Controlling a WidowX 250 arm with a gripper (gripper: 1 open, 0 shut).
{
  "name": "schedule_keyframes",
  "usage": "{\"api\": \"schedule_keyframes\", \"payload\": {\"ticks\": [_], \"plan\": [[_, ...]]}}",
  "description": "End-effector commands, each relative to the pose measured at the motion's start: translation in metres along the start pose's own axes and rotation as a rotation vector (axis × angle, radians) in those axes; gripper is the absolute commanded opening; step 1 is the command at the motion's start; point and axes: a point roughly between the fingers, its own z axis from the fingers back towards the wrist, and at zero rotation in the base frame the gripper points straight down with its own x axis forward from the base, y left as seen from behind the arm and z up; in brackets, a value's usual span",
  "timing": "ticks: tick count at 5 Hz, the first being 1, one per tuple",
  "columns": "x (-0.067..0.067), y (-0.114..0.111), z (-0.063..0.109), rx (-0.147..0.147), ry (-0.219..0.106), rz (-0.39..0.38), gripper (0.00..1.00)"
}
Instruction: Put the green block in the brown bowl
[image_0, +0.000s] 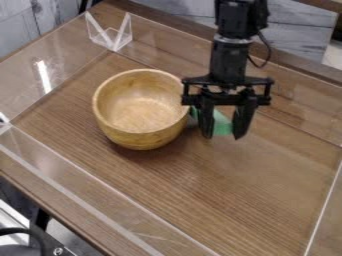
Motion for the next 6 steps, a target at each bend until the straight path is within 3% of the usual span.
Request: {"api": "schedule_keyframes", "payload": {"ticks": [1, 6], "plan": [[-0.002, 0.01, 0.026, -0.058, -0.05, -0.02, 0.0], [0.002, 0.047, 0.046, -0.137, -0.053, -0.132, 0.0]]}}
